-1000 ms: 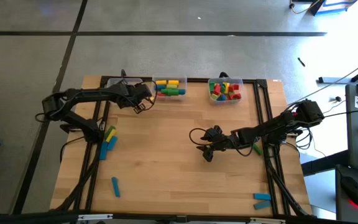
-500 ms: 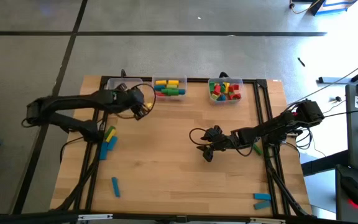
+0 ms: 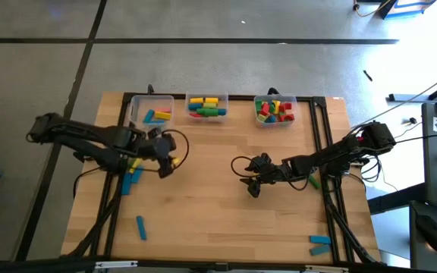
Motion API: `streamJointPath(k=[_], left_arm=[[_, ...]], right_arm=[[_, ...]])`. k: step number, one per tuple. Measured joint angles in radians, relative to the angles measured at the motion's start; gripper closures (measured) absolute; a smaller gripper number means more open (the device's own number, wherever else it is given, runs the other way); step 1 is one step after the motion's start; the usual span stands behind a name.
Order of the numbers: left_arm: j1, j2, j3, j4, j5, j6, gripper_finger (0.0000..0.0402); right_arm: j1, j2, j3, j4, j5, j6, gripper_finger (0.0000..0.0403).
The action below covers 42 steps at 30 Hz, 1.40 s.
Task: Sort blocks by size
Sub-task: Put the blue rectangular block into the left transparent bin
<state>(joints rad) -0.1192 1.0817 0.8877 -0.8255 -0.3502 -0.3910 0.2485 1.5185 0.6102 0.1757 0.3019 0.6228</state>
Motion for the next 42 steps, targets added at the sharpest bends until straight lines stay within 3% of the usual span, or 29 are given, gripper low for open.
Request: streamJointPath(k=[8, 22, 33, 42], left_arm=[[-0.144, 0.005, 0.0, -0.03, 0.0, -0.11, 0.0215], [-0.255, 0.019, 0.0, -0.021, -0.013, -0.16, 0.0215], [-0.344, 0.183, 0.0, -0.026, -0.01, -0.217, 0.0215], [-0.368, 0.278, 0.0, -0.037, 0.106, -0.287, 0.0215]], right_arm=[[0.0, 0.0, 0.0, 0.001, 0.0, 0.0, 0.0146], [0.0, 0.0, 0.0, 0.0, 0.0, 0.0, 0.0146], [0.0, 0.0, 0.0, 0.001, 0.0, 0.0, 0.0146], [0.0, 0.0, 0.0, 0.001, 0.0, 0.0, 0.0146]])
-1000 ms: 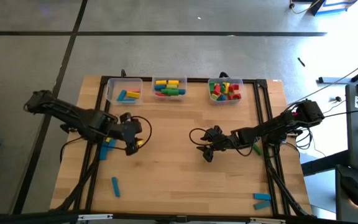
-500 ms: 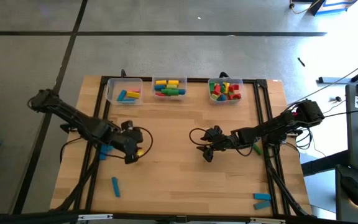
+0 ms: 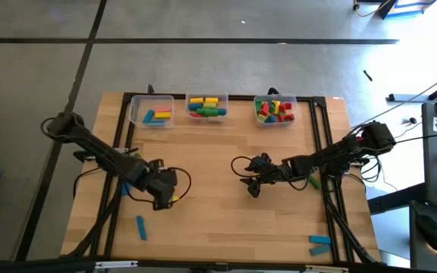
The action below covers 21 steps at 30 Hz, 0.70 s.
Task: Sort blocks by size
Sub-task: Put the blue rectangular block into the left transparent bin
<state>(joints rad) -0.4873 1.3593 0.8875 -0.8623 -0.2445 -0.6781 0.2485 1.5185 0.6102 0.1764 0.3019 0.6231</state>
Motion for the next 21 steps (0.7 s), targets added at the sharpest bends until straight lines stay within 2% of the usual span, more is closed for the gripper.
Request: streamJointPath(k=[6, 13, 17, 21], left_arm=[[0.0, 0.013, 0.0, -0.094, 0.04, -0.108, 0.0215], [-0.022, 0.013, 0.0, -0.217, 0.107, -0.308, 0.0215], [-0.038, 0.013, -0.002, -0.281, 0.106, -0.382, 0.0215], [-0.029, 0.013, -0.057, -0.305, 0.102, -0.513, 0.0215]], right_arm=[[0.0, 0.0, 0.0, 0.0, 0.0, 0.0, 0.0146], [0.0, 0.0, 0.0, 0.0, 0.0, 0.003, 0.0146], [0.0, 0.0, 0.0, 0.0, 0.0, 0.003, 0.0146], [0.0, 0.0, 0.0, 0.002, 0.0, 0.006, 0.0146]])
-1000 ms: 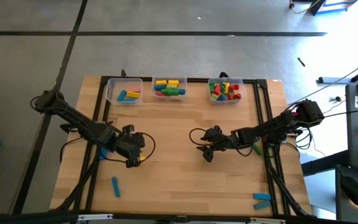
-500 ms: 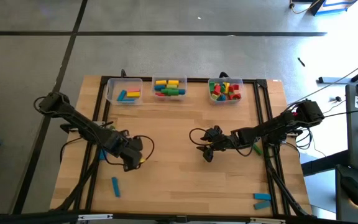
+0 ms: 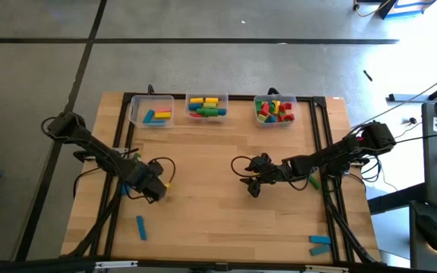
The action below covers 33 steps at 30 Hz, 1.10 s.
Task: Sort blocks by size
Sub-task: Put the blue rectangular block into the left transparent bin
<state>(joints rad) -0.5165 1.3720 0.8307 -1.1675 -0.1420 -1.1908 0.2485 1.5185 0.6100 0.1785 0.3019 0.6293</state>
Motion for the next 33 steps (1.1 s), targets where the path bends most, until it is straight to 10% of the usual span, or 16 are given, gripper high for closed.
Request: streamJointPath(k=[8, 19, 33], left_arm=[[0.054, 0.001, -0.155, 0.011, 0.005, 0.014, 0.0226], [0.125, 0.126, -0.153, 0.004, -0.02, 0.085, 0.039], [0.148, 0.301, -0.135, -0.009, -0.049, 0.143, 0.0395]], right_arm=[[0.0, 0.0, 0.0, 0.004, 0.0, 0.002, 0.0146], [0.0, 0.0, 0.0, 0.006, 0.002, 0.002, 0.0146], [0.0, 0.0, 0.0, 0.003, -0.007, 0.002, 0.0146]])
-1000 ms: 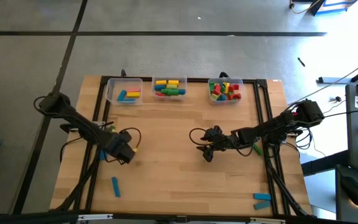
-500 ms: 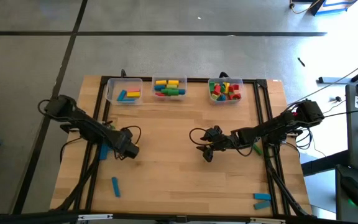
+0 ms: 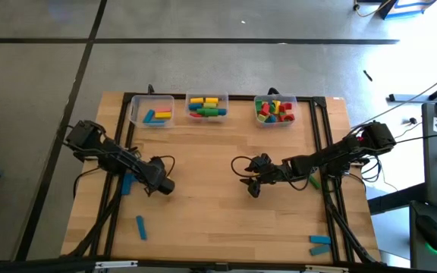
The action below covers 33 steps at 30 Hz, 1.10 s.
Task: Sort blocks by size
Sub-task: Put the blue rectangular block into the left transparent bin
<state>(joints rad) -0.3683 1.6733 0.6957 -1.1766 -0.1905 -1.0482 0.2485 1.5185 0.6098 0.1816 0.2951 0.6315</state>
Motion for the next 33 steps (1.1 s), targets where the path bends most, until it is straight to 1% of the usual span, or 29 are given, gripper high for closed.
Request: streamJointPath(k=[7, 9, 21, 23, 26, 29, 31, 33], left_arm=[[0.0, 0.002, 0.015, 0.015, 0.001, 0.078, 0.0397], [0.001, 0.003, 0.028, 0.064, 0.011, 0.087, 0.0398], [-0.011, -0.029, 0.132, 0.177, 0.001, 0.191, 0.0397], [-0.013, -0.048, 0.159, 0.156, -0.017, 0.197, 0.0397], [-0.027, -0.077, 0.195, 0.072, -0.018, 0.184, 0.0397], [-0.057, -0.118, 0.206, -0.006, 0.018, 0.144, 0.0397], [-0.082, -0.141, 0.206, -0.015, 0.064, 0.133, 0.0396], [-0.102, -0.163, 0.207, -0.005, 0.083, 0.114, 0.039]], right_arm=[[0.0, 0.0, 0.0, 0.0, 0.0, 0.0, 0.0146], [0.0, 0.0, 0.0, 0.0, 0.0, 0.0, 0.0146], [0.0, 0.0, 0.0, 0.002, 0.0, 0.0, 0.0146], [0.0, 0.0, 0.0, 0.002, 0.0, 0.0, 0.0146], [0.0, 0.0, 0.0, 0.002, -0.001, 0.0, 0.0146], [0.0, 0.0, 0.0, 0.002, -0.002, 0.0, 0.0146], [0.0, 0.0, 0.0, 0.002, -0.01, 0.0, 0.0146], [0.0, 0.0, 0.0, 0.002, -0.017, 0.0, 0.0146]])
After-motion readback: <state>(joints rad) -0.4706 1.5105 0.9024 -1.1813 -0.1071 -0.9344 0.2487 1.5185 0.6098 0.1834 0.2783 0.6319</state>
